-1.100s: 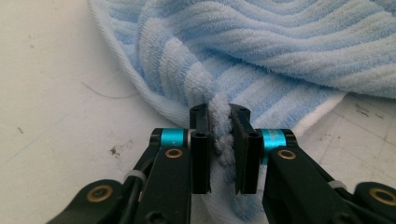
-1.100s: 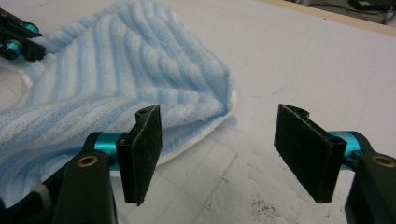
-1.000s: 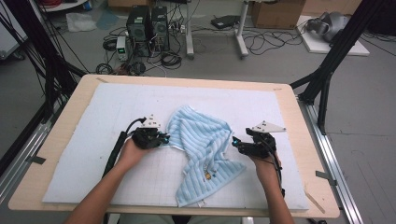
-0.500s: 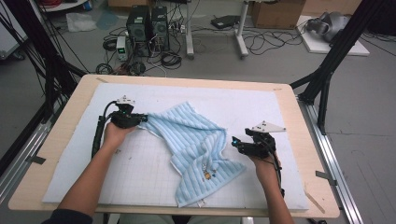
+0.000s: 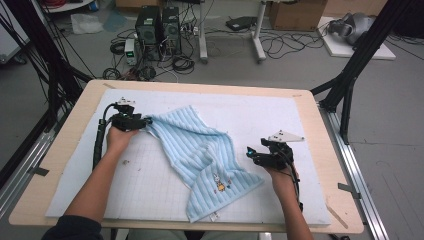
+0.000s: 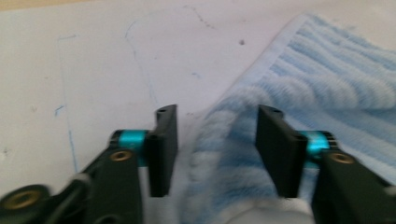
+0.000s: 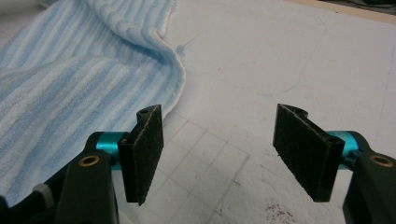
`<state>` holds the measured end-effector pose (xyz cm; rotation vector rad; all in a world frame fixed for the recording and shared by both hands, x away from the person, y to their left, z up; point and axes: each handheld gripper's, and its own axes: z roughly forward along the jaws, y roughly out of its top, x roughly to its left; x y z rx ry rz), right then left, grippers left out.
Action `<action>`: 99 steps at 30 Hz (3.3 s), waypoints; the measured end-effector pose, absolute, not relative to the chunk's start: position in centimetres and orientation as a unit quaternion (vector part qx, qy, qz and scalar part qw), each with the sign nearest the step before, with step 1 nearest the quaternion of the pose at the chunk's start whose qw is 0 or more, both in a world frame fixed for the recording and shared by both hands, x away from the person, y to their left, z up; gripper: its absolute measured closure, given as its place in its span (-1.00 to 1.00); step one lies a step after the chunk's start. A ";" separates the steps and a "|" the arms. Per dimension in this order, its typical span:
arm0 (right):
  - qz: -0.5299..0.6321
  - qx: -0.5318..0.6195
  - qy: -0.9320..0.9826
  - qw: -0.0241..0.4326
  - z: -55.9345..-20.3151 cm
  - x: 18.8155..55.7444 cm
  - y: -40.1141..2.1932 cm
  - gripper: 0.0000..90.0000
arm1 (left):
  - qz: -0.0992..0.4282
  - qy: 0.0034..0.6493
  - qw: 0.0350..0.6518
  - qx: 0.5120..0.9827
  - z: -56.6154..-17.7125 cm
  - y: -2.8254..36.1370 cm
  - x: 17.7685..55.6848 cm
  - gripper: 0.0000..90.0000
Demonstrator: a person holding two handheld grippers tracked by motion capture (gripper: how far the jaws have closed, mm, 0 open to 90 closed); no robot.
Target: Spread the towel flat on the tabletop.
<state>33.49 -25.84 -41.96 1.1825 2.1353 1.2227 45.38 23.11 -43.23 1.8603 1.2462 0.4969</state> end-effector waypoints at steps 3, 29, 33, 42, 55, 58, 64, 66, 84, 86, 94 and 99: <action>0.447 0.422 0.763 0.198 -42.0 33.9 -25.6 -0.23 | 0.206 0.481 0.417 0.743 -42.3 22.7 44.7 -0.11; 0.362 0.331 0.866 0.095 -44.0 34.2 -20.8 0.87 | 0.195 0.453 0.464 0.736 -43.2 23.2 41.1 -0.08; 0.363 0.318 0.872 0.082 -44.0 32.9 -21.5 0.87 | 0.194 0.444 0.474 0.735 -43.2 23.1 40.4 -0.08; 0.445 0.318 0.831 0.103 -41.6 34.1 -21.6 0.25 | 0.188 0.432 0.489 0.734 -43.2 23.4 39.6 -0.08; 0.401 0.331 0.839 0.157 -42.2 42.4 -15.4 0.18 | 0.180 0.423 0.486 0.743 -43.6 22.9 39.0 -0.09; 0.388 0.335 0.844 0.158 -42.8 43.7 -14.0 0.29 | 0.179 0.427 0.490 0.738 -43.7 23.0 39.0 -0.09; 0.357 0.338 0.857 0.156 -44.2 45.9 -11.4 0.22 | 0.178 0.434 0.492 0.733 -43.8 23.3 39.0 -0.09; 0.359 0.344 0.855 0.151 -44.3 46.4 -11.0 0.36 | 0.177 0.435 0.492 0.733 -43.9 23.3 39.0 -0.09; 0.320 0.474 0.780 0.255 -43.0 48.0 -16.6 0.62 | 0.162 0.427 0.487 0.745 -44.4 22.7 38.8 -0.09; 0.343 0.468 0.776 0.247 -42.6 47.5 -16.8 0.45 | 0.157 0.428 0.488 0.744 -44.5 22.4 38.8 -0.09; 0.415 0.439 0.768 0.212 -41.1 43.9 -19.5 0.16 | 0.113 0.417 0.508 0.745 -44.7 20.0 38.6 -0.09; 0.429 0.420 0.772 0.207 -40.5 41.5 -21.1 0.08 | 0.104 0.392 0.479 0.778 -45.0 17.0 38.9 -0.11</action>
